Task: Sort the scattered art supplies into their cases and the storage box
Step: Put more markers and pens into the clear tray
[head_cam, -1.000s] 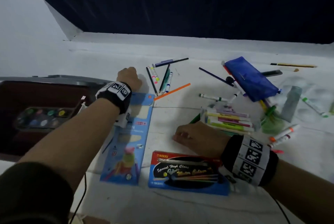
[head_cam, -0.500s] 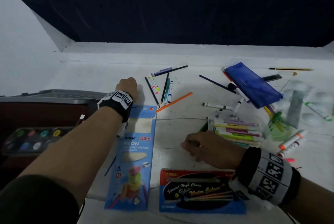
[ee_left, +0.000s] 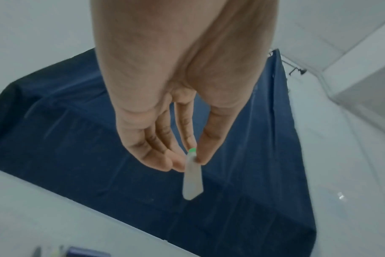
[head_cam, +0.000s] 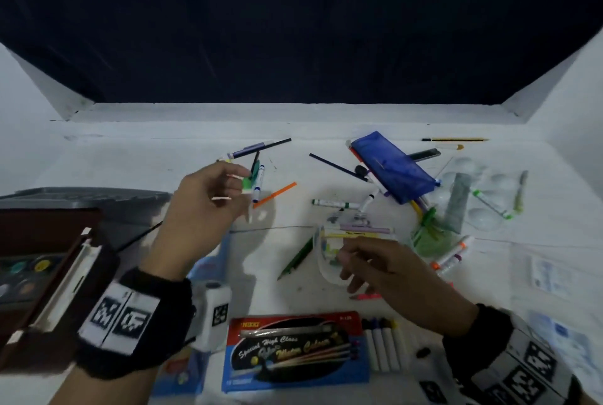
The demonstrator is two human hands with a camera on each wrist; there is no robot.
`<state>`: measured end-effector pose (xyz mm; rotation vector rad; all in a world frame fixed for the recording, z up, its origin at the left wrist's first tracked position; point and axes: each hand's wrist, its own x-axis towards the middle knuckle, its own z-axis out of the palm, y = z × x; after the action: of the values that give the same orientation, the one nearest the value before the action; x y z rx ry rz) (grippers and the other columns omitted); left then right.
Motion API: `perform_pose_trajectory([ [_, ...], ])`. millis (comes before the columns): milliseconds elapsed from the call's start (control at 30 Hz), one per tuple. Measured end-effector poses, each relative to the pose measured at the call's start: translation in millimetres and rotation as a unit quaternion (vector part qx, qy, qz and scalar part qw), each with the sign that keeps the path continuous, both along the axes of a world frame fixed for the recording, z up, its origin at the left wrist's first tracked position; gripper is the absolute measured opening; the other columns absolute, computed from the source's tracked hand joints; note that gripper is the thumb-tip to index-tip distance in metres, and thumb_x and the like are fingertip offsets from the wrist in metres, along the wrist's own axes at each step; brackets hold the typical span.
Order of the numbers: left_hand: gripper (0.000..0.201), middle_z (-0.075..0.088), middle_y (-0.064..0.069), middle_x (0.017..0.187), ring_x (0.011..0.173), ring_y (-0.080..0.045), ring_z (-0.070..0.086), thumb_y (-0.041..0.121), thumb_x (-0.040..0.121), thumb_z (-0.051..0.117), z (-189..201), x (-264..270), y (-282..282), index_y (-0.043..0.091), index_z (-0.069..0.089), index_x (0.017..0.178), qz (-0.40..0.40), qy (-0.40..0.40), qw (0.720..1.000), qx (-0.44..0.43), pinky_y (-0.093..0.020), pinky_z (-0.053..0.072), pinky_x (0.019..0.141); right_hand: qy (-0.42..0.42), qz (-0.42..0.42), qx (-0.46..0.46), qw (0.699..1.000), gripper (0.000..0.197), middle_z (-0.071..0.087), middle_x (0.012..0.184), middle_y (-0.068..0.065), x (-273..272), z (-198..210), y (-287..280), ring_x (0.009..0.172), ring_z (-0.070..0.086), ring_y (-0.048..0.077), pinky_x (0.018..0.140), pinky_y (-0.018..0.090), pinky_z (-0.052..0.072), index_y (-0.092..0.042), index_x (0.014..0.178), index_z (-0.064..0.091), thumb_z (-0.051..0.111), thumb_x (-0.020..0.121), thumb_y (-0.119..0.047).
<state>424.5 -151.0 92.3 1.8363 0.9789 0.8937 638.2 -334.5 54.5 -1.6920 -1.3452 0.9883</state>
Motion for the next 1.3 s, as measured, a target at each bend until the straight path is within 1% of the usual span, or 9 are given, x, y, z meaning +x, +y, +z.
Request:
perform_pose_trajectory([
  [67,0.026,0.058,-0.008,0.076,0.07,-0.016,0.053,-0.012,0.082,0.071,0,5,-32,0.009,0.07,0.098,-0.045,-0.043,0.997,-0.046,-0.019,0.05,0.067,-0.016,-0.008,-0.001,1.0,0.017,0.071,0.086,0.001,16,-3,-16,0.074,0.071,0.016,0.064,0.02,0.052,-0.017,0.094,0.067,0.056,0.098,-0.029],
  [167,0.026,0.06,0.001,0.074,0.066,-0.013,0.053,-0.005,0.079,0.077,-7,14,-72,0.017,0.072,0.092,-0.071,-0.064,0.991,-0.089,-0.022,0.05,0.074,-0.039,-0.033,-0.014,0.999,0.014,0.071,0.084,0.003,38,-10,-40,0.07,0.07,0.015,0.059,0.015,0.048,-0.016,0.091,0.067,0.057,0.098,-0.022],
  [333,0.021,0.071,-0.008,0.075,0.067,-0.01,0.062,0.004,0.076,0.082,-30,43,-125,0.017,0.073,0.09,-0.093,-0.035,0.987,-0.124,-0.02,0.054,0.073,-0.15,-0.031,-0.036,0.988,0.007,0.068,0.083,-0.007,61,-29,-79,0.068,0.065,0.006,0.063,0.013,0.047,-0.027,0.091,0.065,0.059,0.096,-0.027],
  [400,0.02,0.072,-0.004,0.075,0.068,-0.008,0.065,0.007,0.077,0.083,-43,57,-142,0.018,0.074,0.091,-0.115,0.002,0.985,-0.125,-0.021,0.053,0.074,-0.195,-0.013,-0.041,0.98,0.006,0.065,0.088,-0.01,69,-38,-92,0.074,0.062,0.007,0.068,0.014,0.046,-0.03,0.098,0.064,0.064,0.092,-0.03],
  [567,0.018,0.074,-0.007,0.081,0.073,-0.026,0.071,0.019,0.078,0.085,-70,85,-165,0.022,0.074,0.093,-0.164,0.082,0.974,-0.134,-0.046,0.061,0.075,-0.272,0.069,-0.068,0.957,0.039,0.054,0.108,-0.008,76,-52,-104,0.086,0.046,0.004,0.084,0.024,0.044,-0.031,0.118,0.057,0.072,0.081,-0.034],
  [733,0.018,0.073,0.0,0.08,0.075,-0.015,0.07,0.013,0.077,0.085,-78,106,-172,0.021,0.074,0.088,-0.154,0.146,0.974,-0.079,-0.045,0.06,0.075,-0.29,0.098,-0.088,0.948,0.048,0.052,0.116,-0.005,76,-46,-102,0.09,0.042,0.007,0.08,0.022,0.037,-0.026,0.124,0.056,0.073,0.08,-0.025],
  [833,0.019,0.072,0.006,0.083,0.076,-0.01,0.069,0.013,0.078,0.084,-80,114,-172,0.025,0.072,0.086,-0.168,0.187,0.968,-0.031,-0.037,0.059,0.078,-0.289,0.104,-0.093,0.947,0.05,0.051,0.112,-0.006,79,-49,-101,0.09,0.042,0.007,0.079,0.023,0.038,-0.025,0.121,0.057,0.076,0.075,-0.022],
  [1067,0.028,0.06,0.011,0.103,0.087,-0.005,0.058,0.032,0.087,0.076,-86,122,-169,0.027,0.073,0.114,-0.228,0.351,0.905,0.082,-0.019,0.049,0.08,-0.307,0.111,-0.106,0.939,0.049,0.047,0.109,-0.007,79,-50,-95,0.093,0.044,0.01,0.081,0.026,0.043,-0.024,0.119,0.058,0.077,0.074,-0.023],
  [1300,0.042,0.062,0.009,0.111,0.098,-0.01,0.059,0.037,0.089,0.072,-86,117,-161,0.036,0.062,0.13,-0.262,0.376,0.88,0.124,-0.029,0.05,0.088,-0.32,0.091,-0.094,0.938,0.045,0.051,0.115,-0.009,76,-48,-97,0.106,0.047,0.014,0.087,0.031,0.041,-0.031,0.118,0.055,0.073,0.077,-0.033],
])
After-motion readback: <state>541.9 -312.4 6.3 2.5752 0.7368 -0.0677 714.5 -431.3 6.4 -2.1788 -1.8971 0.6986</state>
